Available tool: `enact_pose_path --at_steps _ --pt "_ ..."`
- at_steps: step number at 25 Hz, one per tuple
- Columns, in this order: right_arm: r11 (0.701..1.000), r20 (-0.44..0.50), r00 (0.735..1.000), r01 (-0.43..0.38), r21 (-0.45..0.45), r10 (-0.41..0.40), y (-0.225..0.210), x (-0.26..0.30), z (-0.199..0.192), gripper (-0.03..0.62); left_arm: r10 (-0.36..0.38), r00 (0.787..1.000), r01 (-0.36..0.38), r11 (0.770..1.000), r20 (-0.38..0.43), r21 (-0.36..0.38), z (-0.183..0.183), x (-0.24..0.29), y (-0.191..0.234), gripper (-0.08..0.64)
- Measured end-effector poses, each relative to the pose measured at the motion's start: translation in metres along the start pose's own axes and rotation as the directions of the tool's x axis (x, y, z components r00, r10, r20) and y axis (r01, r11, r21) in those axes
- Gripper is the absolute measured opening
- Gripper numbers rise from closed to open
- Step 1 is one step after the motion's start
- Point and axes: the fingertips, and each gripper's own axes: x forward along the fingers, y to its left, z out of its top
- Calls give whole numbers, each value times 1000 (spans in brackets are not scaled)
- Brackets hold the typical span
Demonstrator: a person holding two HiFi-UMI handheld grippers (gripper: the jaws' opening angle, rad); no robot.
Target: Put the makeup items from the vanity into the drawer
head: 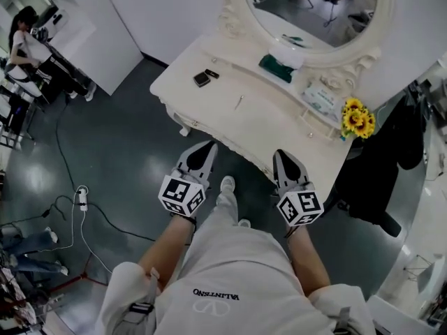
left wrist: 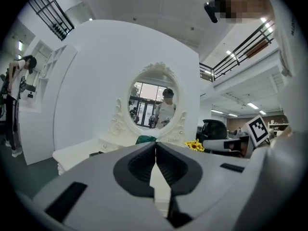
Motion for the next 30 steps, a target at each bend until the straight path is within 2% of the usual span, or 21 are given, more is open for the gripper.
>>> enact_pose_path --at_steps 1,2,6,9,12,15,21,27,30 --pt "1000 -5 1000 7 3 -7 -5 10 1 11 -12 1000 12 1000 -12 -7 -2 11 7 -2" --pt "1000 -10 1000 14 5 -14 -9 21 2 11 -27 999 27 999 -23 -18 -3 23 14 37" --pt "999 -17 999 45 10 -45 -26 62 9 11 -82 995 78 995 -65 -54 -9 68 38 244" --pt "997 -18 997 76 24 -76 -40 90 13 11 -101 989 97 994 -108 -41 -13 100 56 375" --pt "993 -23 993 113 35 -112 -53 114 15 11 -100 981 99 995 -164 -12 -22 127 77 454" --pt "988 -36 988 150 44 -149 -65 131 13 11 -110 971 117 993 -211 18 -33 151 91 489" --pt "979 -71 978 199 54 -195 -83 160 4 11 -164 949 167 986 -270 -15 -55 193 104 494" --pt "973 -119 970 221 71 -212 -96 179 -7 11 -181 928 177 983 -327 -42 -78 222 106 494" --pt "971 -153 965 227 78 -214 -103 190 -16 12 -161 921 156 987 -354 -43 -89 234 111 492"
